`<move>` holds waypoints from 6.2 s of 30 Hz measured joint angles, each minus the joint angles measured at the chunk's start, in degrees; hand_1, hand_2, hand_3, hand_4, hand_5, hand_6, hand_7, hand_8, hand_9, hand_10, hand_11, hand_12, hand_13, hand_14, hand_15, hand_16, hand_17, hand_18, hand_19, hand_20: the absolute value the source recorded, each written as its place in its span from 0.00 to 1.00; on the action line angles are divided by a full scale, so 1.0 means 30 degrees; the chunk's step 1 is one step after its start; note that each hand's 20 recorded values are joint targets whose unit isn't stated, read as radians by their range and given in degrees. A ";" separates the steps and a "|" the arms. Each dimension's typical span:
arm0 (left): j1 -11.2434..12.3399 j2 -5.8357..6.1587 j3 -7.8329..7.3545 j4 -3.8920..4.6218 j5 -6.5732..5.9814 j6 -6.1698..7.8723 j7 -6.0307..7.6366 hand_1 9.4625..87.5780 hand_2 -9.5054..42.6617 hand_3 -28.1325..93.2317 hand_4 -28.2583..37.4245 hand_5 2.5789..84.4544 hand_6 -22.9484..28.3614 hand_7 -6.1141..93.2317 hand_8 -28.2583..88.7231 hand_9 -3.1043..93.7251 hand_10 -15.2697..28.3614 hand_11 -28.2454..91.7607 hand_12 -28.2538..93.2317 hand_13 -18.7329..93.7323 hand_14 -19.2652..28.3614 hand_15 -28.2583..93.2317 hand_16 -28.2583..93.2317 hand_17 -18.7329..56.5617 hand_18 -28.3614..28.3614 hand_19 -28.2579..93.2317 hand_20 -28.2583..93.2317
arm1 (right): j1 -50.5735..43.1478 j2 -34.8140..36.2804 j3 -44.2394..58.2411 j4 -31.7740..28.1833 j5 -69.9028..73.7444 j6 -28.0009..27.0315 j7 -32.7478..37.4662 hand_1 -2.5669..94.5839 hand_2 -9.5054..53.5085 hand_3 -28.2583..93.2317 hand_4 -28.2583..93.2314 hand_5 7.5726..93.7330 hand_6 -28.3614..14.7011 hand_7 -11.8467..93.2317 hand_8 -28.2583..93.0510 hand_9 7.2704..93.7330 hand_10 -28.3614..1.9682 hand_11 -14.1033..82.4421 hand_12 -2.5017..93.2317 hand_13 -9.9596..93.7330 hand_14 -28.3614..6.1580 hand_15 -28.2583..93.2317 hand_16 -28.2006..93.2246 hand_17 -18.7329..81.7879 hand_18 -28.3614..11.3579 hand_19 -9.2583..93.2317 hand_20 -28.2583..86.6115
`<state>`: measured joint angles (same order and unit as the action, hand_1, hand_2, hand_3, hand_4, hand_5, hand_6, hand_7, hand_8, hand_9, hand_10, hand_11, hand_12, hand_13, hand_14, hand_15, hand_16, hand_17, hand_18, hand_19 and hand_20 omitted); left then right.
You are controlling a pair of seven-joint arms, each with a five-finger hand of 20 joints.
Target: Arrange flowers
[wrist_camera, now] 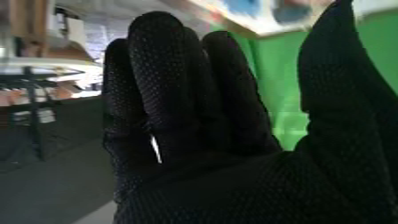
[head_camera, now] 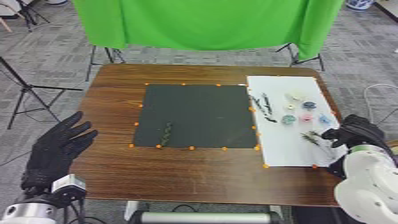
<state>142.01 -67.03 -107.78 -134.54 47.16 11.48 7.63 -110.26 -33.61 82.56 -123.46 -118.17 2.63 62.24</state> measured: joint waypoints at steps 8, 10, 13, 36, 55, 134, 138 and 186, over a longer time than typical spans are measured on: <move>0.0010 -0.0009 -0.0001 -0.0005 -0.0002 0.0001 0.0012 0.17 0.26 0.91 0.11 0.42 0.64 0.20 0.16 0.38 0.79 0.42 0.31 0.39 0.95 0.60 0.16 0.13 0.94 0.72 0.17 | 0.0094 -0.0060 -0.0250 0.0520 0.0589 -0.0387 0.0448 0.37 0.00 0.93 0.00 0.64 0.43 0.24 0.14 0.67 0.27 0.34 0.16 0.76 0.51 0.82 0.30 0.50 0.11 1.00 0.28; 0.0010 -0.0009 -0.0001 -0.0005 -0.0005 0.0001 0.0023 0.17 0.26 0.91 0.11 0.42 0.64 0.20 0.16 0.37 0.79 0.43 0.31 0.39 0.96 0.60 0.17 0.13 0.94 0.72 0.17 | 0.0026 -0.0060 -0.0249 0.0569 0.0660 -0.0467 0.0513 0.37 0.00 0.93 0.00 0.65 0.44 0.24 0.14 0.68 0.27 0.35 0.17 0.76 0.50 0.82 0.30 0.50 0.11 1.00 0.28; 0.0009 -0.0011 -0.0001 -0.0005 -0.0005 0.0001 0.0026 0.17 0.26 0.91 0.11 0.42 0.64 0.20 0.16 0.37 0.79 0.43 0.31 0.39 0.96 0.60 0.16 0.13 0.94 0.72 0.17 | -0.0040 -0.0102 -0.0268 0.0613 0.0775 -0.0728 0.0590 0.38 0.00 0.93 0.00 0.66 0.44 0.24 0.14 0.68 0.27 0.36 0.16 0.76 0.50 0.83 0.29 0.50 0.10 1.00 0.29; -0.0231 0.0002 0.0014 0.0041 -0.0014 -0.0016 0.0071 0.17 0.26 0.91 0.10 0.42 0.64 0.20 0.16 0.37 0.79 0.43 0.31 0.39 0.96 0.60 0.16 0.13 0.94 0.72 0.17 | 0.3612 0.0702 -0.4852 0.2545 0.0824 0.0314 0.1488 0.51 0.00 0.88 0.00 0.80 0.55 0.28 0.24 0.85 0.47 0.41 0.21 0.84 0.59 0.82 0.31 0.55 0.12 1.00 0.36; -0.0015 0.0000 -0.0061 0.0021 -0.0013 -0.0005 0.0044 0.17 0.26 0.91 0.10 0.42 0.64 0.20 0.16 0.37 0.79 0.43 0.31 0.39 0.96 0.60 0.16 0.13 0.94 0.72 0.17 | 0.3713 0.1148 -0.5614 0.2342 -0.0601 0.2659 0.1921 0.57 0.00 0.89 0.00 0.96 0.61 0.28 0.31 1.00 0.57 0.47 0.26 0.96 0.71 0.79 0.35 0.64 0.11 1.00 0.44; -0.1972 0.0610 -0.0134 0.0544 0.0150 -0.0568 -0.1157 0.18 0.27 0.91 0.11 0.42 0.64 0.20 0.16 0.37 0.79 0.43 0.31 0.39 0.96 0.60 0.16 0.13 0.94 0.72 0.17 | 1.7438 -1.2628 -1.7610 0.8370 0.2173 -0.4758 -0.0848 0.45 0.00 0.87 0.00 0.95 0.62 0.28 0.31 1.00 0.51 0.49 0.23 0.95 0.67 0.80 0.36 0.63 0.11 1.00 0.47; -0.1986 0.0610 -0.0129 0.0544 0.0157 -0.0575 -0.1233 0.18 0.27 0.91 0.11 0.42 0.64 0.20 0.16 0.37 0.79 0.43 0.31 0.39 0.96 0.60 0.16 0.13 0.94 0.72 0.17 | 1.7364 -1.2744 -1.7611 0.8418 0.2021 -0.4886 -0.0835 0.44 0.00 0.88 0.00 0.95 0.62 0.28 0.31 1.00 0.51 0.49 0.23 0.95 0.67 0.80 0.36 0.63 0.10 1.00 0.47; -0.1198 0.0244 0.0039 0.0223 0.0188 -0.0407 -0.1333 0.18 0.27 0.91 0.11 0.42 0.64 0.20 0.16 0.37 0.79 0.43 0.31 0.39 0.96 0.61 0.16 0.13 0.94 0.72 0.17 | 1.9747 -0.3911 -1.8208 0.9223 0.2208 0.0562 -0.0080 0.35 0.00 0.92 0.00 0.67 0.51 0.26 0.13 0.71 0.38 0.35 0.17 0.83 0.57 0.84 0.33 0.53 0.14 1.00 0.27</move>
<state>138.41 -66.30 -107.66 -133.87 47.72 10.26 3.63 -51.02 -45.34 27.94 -95.79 -111.55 4.31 62.00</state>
